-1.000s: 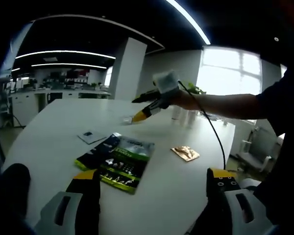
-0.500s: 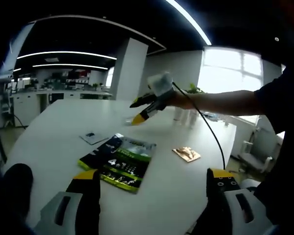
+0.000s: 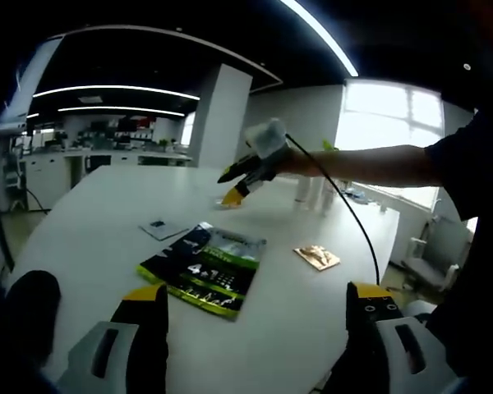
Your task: Arrange the skincare products in the storage area until every visible bottle or jar stands upright without overlapping.
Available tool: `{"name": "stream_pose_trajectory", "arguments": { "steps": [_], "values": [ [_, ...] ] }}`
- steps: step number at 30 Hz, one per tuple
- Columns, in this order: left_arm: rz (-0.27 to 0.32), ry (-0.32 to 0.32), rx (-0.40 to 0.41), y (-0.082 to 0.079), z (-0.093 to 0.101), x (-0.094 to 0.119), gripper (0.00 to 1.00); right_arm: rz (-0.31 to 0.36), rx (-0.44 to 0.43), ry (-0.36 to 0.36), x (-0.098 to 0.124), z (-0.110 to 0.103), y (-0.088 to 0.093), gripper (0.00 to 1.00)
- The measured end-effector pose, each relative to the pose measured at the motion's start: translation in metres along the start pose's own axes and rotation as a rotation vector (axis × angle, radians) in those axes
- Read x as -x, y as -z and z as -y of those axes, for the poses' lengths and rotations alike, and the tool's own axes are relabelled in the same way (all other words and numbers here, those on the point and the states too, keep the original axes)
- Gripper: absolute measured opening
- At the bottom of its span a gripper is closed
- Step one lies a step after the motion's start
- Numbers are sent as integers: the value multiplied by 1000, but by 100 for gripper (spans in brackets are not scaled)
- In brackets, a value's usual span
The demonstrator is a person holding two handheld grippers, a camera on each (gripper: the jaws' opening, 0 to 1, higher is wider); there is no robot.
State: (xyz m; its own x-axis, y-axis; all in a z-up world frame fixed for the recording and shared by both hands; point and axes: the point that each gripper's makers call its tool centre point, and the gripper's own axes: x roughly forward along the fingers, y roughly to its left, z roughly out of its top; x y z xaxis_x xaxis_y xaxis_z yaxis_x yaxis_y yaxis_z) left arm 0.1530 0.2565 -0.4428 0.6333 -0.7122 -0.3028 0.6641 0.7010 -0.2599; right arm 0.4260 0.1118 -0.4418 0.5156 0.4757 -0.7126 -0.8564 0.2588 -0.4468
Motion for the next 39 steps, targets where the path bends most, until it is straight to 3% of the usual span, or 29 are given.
{"name": "stream_pose_trajectory", "arguments": {
  "steps": [23,39],
  "values": [
    [3,-16,14,4,-6,4,91,-55,30,-101,-16,-13,2,28],
    [2,-22,17,3,-10,5,90,-100,55,-176,-25,-18,2,24]
  ]
}}
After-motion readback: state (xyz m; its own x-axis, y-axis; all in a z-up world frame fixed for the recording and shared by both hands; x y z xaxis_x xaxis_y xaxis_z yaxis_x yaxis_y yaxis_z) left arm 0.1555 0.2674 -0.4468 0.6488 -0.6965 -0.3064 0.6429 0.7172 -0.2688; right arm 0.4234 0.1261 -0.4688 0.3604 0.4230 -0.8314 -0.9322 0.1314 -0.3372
